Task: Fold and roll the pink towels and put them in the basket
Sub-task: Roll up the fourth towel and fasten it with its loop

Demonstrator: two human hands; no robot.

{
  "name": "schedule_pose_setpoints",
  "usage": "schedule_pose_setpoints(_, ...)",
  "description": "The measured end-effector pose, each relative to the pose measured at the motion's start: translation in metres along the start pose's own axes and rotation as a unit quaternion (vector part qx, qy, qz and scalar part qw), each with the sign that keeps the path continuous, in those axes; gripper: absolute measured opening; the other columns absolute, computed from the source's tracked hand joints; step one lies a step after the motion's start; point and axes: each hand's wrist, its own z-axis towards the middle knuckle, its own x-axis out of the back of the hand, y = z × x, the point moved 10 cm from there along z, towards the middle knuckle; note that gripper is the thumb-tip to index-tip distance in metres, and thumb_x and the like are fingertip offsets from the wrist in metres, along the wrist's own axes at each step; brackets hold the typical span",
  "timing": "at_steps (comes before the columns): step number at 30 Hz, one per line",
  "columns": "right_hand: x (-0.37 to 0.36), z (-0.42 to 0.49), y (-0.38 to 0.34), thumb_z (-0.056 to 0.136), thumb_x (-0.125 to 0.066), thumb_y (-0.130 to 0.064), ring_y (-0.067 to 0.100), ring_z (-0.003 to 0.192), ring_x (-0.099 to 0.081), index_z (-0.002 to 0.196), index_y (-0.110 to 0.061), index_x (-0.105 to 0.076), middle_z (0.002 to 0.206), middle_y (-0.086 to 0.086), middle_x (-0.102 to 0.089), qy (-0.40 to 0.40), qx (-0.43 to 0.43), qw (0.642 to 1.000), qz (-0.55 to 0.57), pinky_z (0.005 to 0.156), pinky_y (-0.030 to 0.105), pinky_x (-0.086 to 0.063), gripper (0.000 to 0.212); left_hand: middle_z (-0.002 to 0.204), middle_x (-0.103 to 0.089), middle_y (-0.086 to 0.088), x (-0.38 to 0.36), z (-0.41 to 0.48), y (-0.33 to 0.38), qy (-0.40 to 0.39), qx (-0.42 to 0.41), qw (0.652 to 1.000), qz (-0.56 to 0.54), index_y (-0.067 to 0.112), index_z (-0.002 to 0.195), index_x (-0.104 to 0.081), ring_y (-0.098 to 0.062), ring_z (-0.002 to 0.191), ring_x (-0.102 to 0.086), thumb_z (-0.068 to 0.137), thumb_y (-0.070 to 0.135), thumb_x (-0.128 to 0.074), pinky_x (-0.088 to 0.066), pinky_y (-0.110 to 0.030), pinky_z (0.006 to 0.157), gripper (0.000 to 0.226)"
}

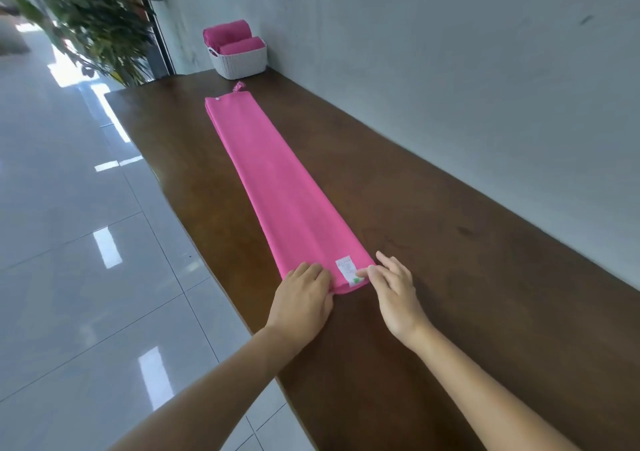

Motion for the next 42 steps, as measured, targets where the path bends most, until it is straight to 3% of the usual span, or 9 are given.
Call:
schedule_pose_setpoints(5,-0.003,0.009,-0.001,0.105,-0.045,-0.04,0.014,0.152,-0.013,0.112,-0.03,-0.072,0.16,-0.007,-0.036,-0.017,0.058,0.996,-0.07,0.123,0.051,-0.018,0.03,0.09,-0.066,0.001,0.001,-0.003,0.004,0.033,0.008,0.999,0.007,0.016,0.092,-0.066,-0.019,0.083,-0.06,0.092,0.019,-0.065,-0.055,-0.035,0.074,0.003)
schedule_pose_setpoints(10,-0.013,0.003,-0.005,0.097,-0.063,-0.041,0.01,0.151,-0.012,0.12,-0.034,-0.064,0.159,-0.01,-0.034,-0.025,0.161,0.971,-0.174,0.121,0.045,-0.021,0.024,0.097,-0.062,0.006,0.004,-0.01,-0.004,0.029,0.027,0.999,-0.031,0.018,0.097,-0.061,-0.014,0.089,-0.055,0.098,0.026,-0.056,-0.05,-0.027,0.082,0.01)
schedule_pose_setpoints(15,-0.026,-0.01,-0.018,0.092,-0.07,-0.04,0.013,0.145,-0.032,0.117,-0.03,-0.065,0.148,-0.007,-0.047,0.024,0.24,0.937,-0.251,0.112,0.035,-0.029,0.028,0.092,-0.057,0.007,0.006,-0.02,-0.017,0.017,0.049,0.997,-0.056,0.02,0.092,-0.054,-0.012,0.085,-0.047,0.096,0.031,-0.053,-0.044,-0.024,0.08,0.011)
schedule_pose_setpoints(19,-0.033,-0.022,-0.032,0.091,-0.073,-0.031,0.012,0.138,-0.04,0.115,-0.024,-0.068,0.137,-0.005,-0.056,0.036,0.303,0.914,-0.268,0.106,0.038,-0.047,0.025,0.091,-0.057,0.007,0.005,-0.027,-0.028,-0.011,0.074,0.995,-0.069,0.02,0.091,-0.054,-0.012,0.086,-0.047,0.094,0.031,-0.054,-0.045,-0.029,0.08,0.012)
schedule_pose_setpoints(24,-0.047,-0.026,-0.036,0.092,-0.068,-0.045,0.01,0.14,-0.038,0.131,-0.024,-0.059,0.142,-0.006,-0.048,0.005,0.314,0.905,-0.287,0.111,0.029,-0.037,0.045,0.089,-0.058,0.007,0.005,-0.027,-0.045,-0.062,0.114,0.985,-0.113,0.019,0.09,-0.056,-0.012,0.086,-0.05,0.094,0.032,-0.055,-0.044,-0.027,0.078,0.014)
schedule_pose_setpoints(29,-0.051,-0.027,-0.044,0.091,-0.071,-0.04,0.012,0.122,-0.053,0.12,-0.021,-0.064,0.124,-0.004,-0.06,0.017,0.337,0.891,-0.303,0.098,0.029,-0.053,0.036,0.088,-0.059,0.008,0.007,-0.027,-0.052,-0.09,0.128,0.979,-0.132,0.021,0.088,-0.056,-0.012,0.085,-0.053,0.094,0.032,-0.057,-0.044,-0.024,0.073,0.013)
schedule_pose_setpoints(33,-0.052,-0.03,-0.048,0.096,-0.055,-0.042,0.011,0.111,-0.056,0.114,-0.021,-0.067,0.115,-0.006,-0.062,0.021,0.349,0.885,-0.309,0.092,0.026,-0.051,0.03,0.091,-0.056,0.015,0.016,-0.038,-0.046,-0.043,0.097,0.989,-0.105,0.027,0.092,-0.055,-0.009,0.088,-0.051,0.095,0.035,-0.057,-0.043,-0.023,0.082,0.009)
schedule_pose_setpoints(38,-0.047,-0.029,-0.05,0.097,-0.052,-0.038,0.011,0.102,-0.055,0.108,-0.02,-0.071,0.106,-0.007,-0.062,0.024,0.346,0.891,-0.293,0.084,0.025,-0.049,0.028,0.1,-0.054,0.016,0.02,-0.056,-0.04,-0.001,0.042,0.999,-0.027,0.03,0.103,-0.052,-0.01,0.092,-0.048,0.091,0.062,-0.055,-0.044,-0.028,0.085,0.034)
schedule_pose_setpoints(42,-0.045,-0.015,-0.046,0.096,-0.056,-0.042,0.012,0.098,-0.056,0.105,-0.02,-0.071,0.102,-0.008,-0.064,0.007,0.301,0.911,-0.28,0.083,0.021,-0.039,0.028,0.097,-0.061,0.012,0.028,-0.059,-0.046,0.038,0.058,0.997,-0.023,0.027,0.101,-0.059,-0.012,0.091,-0.054,0.1,0.048,-0.053,-0.048,-0.031,0.083,0.022)
